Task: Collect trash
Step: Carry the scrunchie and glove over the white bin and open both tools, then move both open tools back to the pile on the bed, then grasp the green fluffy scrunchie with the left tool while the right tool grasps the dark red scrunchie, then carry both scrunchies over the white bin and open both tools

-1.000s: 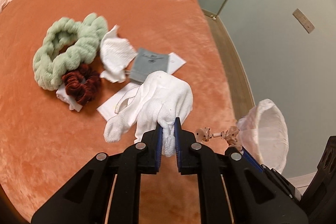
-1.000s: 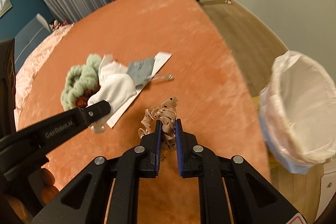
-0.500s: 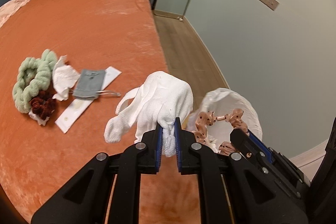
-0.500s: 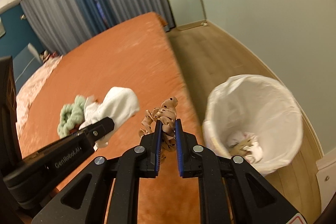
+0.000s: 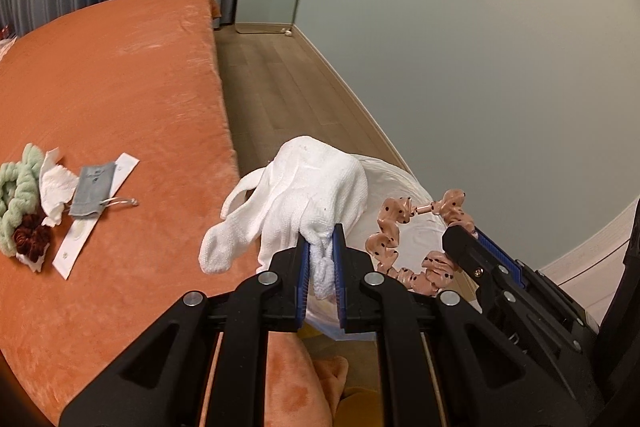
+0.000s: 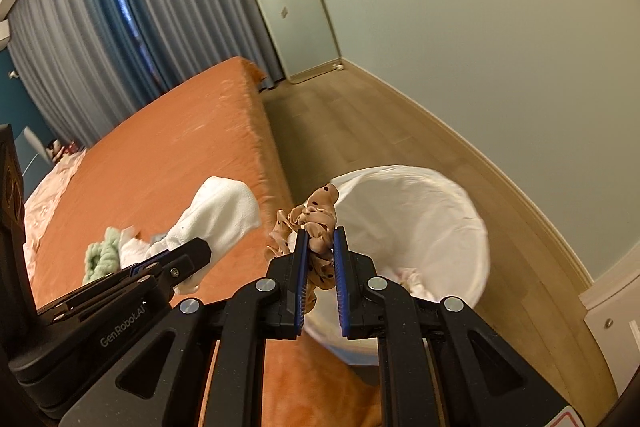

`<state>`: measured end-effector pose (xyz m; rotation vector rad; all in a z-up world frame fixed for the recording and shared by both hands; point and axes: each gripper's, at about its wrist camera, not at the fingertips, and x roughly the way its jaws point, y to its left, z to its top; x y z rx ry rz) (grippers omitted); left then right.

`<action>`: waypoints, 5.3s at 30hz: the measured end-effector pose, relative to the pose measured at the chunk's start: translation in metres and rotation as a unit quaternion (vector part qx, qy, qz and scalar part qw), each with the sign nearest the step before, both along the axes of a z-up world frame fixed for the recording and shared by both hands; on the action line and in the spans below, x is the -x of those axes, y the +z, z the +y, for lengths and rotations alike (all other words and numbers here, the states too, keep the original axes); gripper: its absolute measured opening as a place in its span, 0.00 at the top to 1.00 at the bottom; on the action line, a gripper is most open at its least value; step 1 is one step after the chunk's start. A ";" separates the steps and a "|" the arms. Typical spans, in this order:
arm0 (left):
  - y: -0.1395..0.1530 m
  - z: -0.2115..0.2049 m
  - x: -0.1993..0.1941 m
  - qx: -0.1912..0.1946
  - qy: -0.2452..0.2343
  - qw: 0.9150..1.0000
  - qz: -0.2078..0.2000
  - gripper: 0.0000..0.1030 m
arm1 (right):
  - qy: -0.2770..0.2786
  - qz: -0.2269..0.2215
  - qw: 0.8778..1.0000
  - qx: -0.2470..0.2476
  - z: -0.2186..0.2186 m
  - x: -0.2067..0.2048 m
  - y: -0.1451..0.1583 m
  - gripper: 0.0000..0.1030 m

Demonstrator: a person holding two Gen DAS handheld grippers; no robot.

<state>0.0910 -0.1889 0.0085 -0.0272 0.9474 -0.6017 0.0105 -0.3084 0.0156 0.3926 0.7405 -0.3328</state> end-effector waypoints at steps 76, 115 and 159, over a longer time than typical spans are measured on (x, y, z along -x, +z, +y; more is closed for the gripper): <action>-0.034 0.194 -0.043 -0.012 0.194 0.980 0.029 0.46 | 0.079 0.042 0.995 0.039 0.127 -0.048 -0.014 0.53; -0.147 0.428 -0.190 -0.041 0.338 0.930 0.141 0.36 | 0.230 0.185 0.954 -0.046 0.368 -0.243 -0.161 0.53; 0.087 0.205 -0.058 0.055 0.157 0.985 -0.037 0.83 | 0.150 -0.022 0.988 -0.006 0.158 -0.079 0.042 0.87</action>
